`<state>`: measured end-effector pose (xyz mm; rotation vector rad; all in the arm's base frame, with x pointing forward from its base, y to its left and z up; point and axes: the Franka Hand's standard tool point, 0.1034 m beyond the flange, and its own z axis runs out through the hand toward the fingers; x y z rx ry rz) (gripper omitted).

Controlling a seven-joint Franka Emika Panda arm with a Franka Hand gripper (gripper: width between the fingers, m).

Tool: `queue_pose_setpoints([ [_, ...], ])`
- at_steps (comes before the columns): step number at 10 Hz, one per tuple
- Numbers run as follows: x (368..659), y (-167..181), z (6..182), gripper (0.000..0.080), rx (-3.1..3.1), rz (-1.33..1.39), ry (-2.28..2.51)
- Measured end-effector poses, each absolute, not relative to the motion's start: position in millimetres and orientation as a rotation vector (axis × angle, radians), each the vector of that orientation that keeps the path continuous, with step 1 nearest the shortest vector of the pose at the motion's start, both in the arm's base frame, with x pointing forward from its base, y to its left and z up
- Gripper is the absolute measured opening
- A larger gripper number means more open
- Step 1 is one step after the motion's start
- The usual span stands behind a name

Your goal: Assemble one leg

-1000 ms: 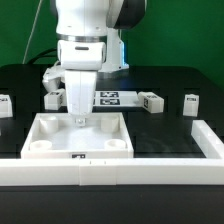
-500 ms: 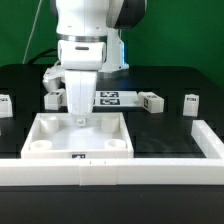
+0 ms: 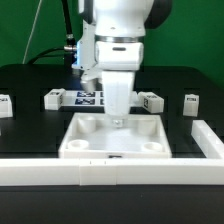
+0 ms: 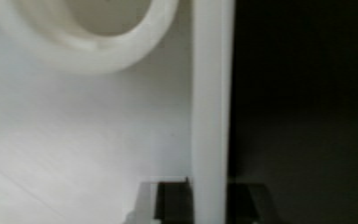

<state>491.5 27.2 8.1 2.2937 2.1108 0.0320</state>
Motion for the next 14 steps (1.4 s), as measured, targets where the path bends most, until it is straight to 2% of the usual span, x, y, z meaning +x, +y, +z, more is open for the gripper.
queue_pose_setpoints([
  [3, 500, 54, 8.7, 0.0054, 2.269, 0.048, 2.141],
  [6, 499, 53, 8.3, 0.0054, 2.27, 0.047, 2.14],
  [9, 500, 72, 8.1, 0.0054, 2.248, 0.066, 2.177],
  [13, 501, 72, 8.0, 0.0054, 2.249, 0.061, 2.178],
  [14, 501, 72, 7.8, 0.0122, 2.25, 0.06, 2.178],
])
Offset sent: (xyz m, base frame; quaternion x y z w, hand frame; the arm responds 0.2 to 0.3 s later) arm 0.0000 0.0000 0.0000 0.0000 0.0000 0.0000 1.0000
